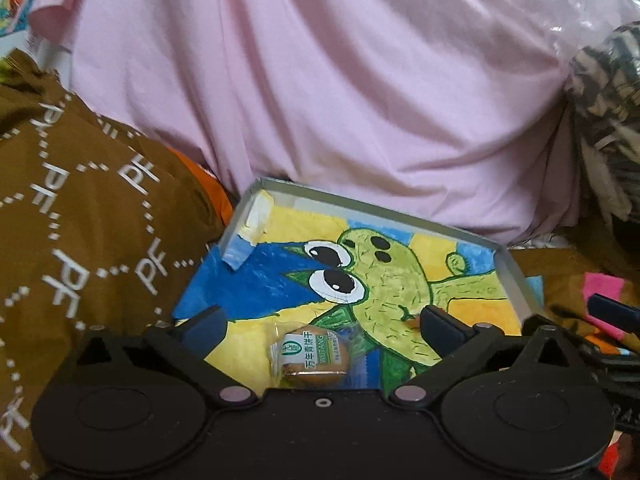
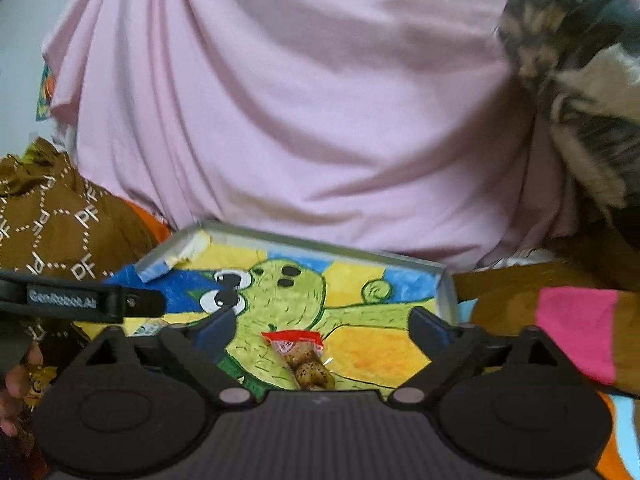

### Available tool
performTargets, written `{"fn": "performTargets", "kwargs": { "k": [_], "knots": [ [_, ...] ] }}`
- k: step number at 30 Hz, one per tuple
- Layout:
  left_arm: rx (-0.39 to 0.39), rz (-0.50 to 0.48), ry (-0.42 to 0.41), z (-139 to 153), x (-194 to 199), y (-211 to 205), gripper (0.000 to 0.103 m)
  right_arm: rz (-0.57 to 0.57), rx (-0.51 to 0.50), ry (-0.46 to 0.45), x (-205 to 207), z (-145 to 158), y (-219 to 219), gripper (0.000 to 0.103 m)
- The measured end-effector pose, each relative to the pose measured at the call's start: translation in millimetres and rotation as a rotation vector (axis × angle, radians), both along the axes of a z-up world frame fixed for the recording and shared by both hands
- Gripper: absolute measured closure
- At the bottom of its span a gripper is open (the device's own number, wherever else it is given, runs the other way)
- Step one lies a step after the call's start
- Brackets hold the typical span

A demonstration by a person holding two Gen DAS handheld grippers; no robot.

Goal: Organize snacks
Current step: 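Withdraw both tools from the tray back toward the snack pile, then grasp the pink sausage pack with the right tool while the left tool approaches the rice-cracker bar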

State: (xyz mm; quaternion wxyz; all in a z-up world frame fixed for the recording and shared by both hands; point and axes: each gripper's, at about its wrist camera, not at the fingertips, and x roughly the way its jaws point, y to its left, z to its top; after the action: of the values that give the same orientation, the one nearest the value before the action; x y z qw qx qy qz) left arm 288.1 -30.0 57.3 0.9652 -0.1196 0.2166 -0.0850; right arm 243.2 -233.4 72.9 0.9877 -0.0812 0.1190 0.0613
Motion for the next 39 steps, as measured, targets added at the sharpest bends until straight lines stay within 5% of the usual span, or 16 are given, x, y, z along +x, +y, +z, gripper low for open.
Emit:
{"fn": "performTargets", "kwargs": {
  "k": [11,20,39],
  "knots": [
    [0.033,0.008,-0.102,21.6,-71.1,8.3,0.001,0.029,0.029,-0.065,-70.8,7.2,-5.3,0.000],
    [0.036,-0.022,-0.117,4.7,-136.8,18.9,0.001,0.112,-0.024,-0.046,-132.2,-10.4,1.8,0.000],
    [0.215,-0.137,-0.054,-49.4,-219.9,27.6,0.001,0.185,-0.097,0.197,-200.5,-69.5,23.2,0.000]
  ]
}}
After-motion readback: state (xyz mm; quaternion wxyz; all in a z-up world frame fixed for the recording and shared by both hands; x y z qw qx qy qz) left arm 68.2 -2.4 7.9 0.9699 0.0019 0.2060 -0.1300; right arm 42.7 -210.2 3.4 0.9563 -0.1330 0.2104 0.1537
